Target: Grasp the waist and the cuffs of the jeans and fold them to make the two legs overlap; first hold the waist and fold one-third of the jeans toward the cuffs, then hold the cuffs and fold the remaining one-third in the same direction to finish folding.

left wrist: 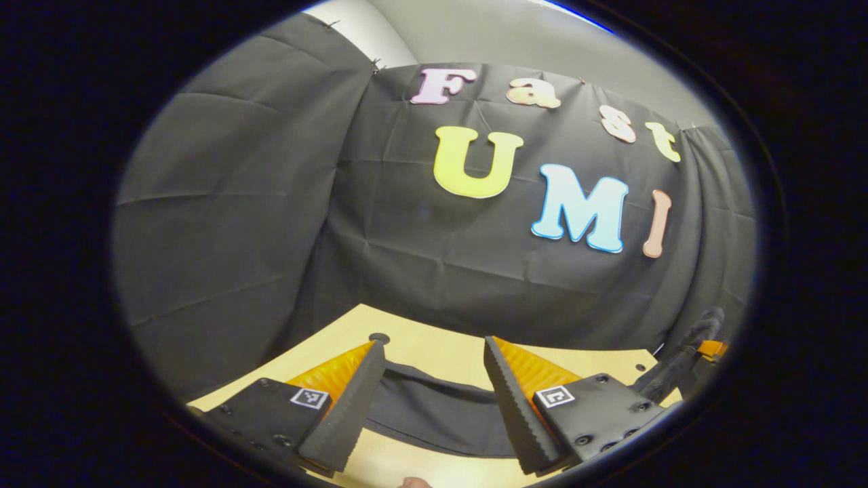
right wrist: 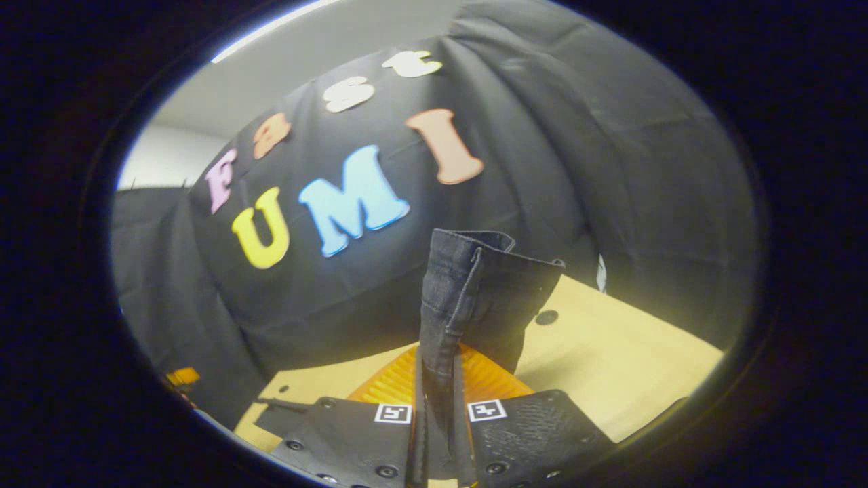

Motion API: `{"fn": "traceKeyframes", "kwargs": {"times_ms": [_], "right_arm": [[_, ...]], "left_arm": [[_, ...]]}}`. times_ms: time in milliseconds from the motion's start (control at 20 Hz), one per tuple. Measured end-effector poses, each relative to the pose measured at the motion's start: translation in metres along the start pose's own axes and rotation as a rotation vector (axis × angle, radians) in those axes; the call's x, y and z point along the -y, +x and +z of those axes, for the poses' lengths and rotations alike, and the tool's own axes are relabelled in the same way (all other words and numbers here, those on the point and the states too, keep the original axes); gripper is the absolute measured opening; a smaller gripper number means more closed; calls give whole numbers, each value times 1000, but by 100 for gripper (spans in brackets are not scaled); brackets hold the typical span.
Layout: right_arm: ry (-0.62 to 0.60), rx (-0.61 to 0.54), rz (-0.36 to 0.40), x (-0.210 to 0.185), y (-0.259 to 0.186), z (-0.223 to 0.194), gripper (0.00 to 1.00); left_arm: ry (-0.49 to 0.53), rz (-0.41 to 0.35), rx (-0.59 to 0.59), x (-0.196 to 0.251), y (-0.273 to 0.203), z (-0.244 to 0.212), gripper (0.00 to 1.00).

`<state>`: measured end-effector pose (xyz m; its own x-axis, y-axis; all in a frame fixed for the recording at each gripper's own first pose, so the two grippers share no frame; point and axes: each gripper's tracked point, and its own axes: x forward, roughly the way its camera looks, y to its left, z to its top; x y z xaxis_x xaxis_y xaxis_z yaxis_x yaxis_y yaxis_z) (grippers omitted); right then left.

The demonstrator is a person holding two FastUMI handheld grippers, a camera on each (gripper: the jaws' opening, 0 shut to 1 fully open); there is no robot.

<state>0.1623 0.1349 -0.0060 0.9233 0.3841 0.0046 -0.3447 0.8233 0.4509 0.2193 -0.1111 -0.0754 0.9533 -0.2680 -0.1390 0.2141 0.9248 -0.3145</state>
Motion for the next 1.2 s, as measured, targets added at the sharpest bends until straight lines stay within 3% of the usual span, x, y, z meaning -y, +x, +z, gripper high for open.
{"fn": "traceKeyframes", "kwargs": {"times_ms": [200, 400, 450, 500, 550, 600, 850, 950, 1000, 1050, 1200], "right_arm": [[-111, -18, 58, -55, 12, -23, 15], [-111, -89, 103, -44, 46, -57, 15], [-116, -112, 126, -45, 47, -65, 10], [-124, -131, 149, -45, 51, -74, 15], [-138, -155, 176, -47, 59, -89, 10], [-156, -178, 199, -49, 64, -103, 15], [-257, -288, 279, -72, 66, -173, 16], [-198, -377, 272, -70, 57, -191, 31], [-193, -401, 258, -66, 54, -193, 45], [-215, -393, 239, -59, 52, -187, 58], [-289, -307, 210, -51, 46, -148, 82]], "left_arm": [[-5, 1, 11, -16, -11, 0, 95], [13, 7, 15, -34, -27, -4, 95], [17, 10, 13, -38, -30, -7, 97], [18, 13, 9, -42, -32, -11, 95], [14, 18, 4, -45, -32, -14, 95], [9, 23, -4, -48, -34, -19, 95], [16, 57, -52, -56, -33, -46, 97], [32, 74, -84, -58, -30, -60, 97], [23, 76, -100, -59, -27, -64, 95], [4, 83, -118, -60, -25, -68, 97], [-79, 117, -162, -71, -10, -86, 95]]}}
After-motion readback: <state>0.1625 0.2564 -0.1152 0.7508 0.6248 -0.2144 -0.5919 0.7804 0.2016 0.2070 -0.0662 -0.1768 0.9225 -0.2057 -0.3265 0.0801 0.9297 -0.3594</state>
